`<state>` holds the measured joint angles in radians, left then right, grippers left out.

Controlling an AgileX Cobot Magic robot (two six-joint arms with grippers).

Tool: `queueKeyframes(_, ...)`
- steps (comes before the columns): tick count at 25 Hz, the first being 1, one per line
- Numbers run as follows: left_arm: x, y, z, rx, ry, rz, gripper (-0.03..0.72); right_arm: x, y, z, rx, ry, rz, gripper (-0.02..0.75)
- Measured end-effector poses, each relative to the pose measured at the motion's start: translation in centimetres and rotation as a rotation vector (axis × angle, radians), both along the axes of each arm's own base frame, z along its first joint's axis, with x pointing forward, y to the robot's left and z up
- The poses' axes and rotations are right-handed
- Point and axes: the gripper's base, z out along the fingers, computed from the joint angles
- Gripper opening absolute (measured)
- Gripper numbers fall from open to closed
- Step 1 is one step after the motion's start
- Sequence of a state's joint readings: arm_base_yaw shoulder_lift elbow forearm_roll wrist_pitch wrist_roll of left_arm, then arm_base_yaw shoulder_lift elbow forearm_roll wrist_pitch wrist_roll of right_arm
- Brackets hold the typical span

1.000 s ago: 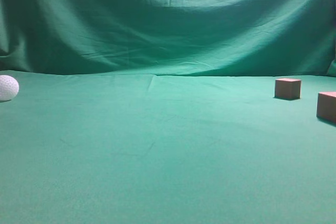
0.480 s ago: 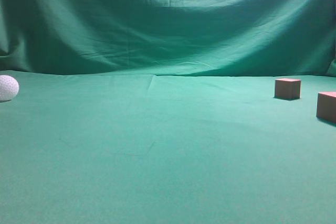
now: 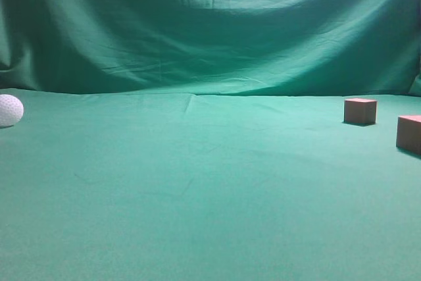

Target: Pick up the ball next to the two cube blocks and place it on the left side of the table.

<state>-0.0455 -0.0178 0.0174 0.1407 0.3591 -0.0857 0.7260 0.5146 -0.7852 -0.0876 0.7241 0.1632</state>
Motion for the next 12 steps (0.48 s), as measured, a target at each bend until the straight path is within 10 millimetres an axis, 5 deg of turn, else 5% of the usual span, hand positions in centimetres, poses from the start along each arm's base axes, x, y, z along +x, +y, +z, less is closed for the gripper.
queueKeyframes(12, 0.0, 0.0, 0.0, 0.000, 0.000, 0.000, 0.000, -1.5, -1.3, -1.5, 0.001, 0.009, 0.002, 0.000)
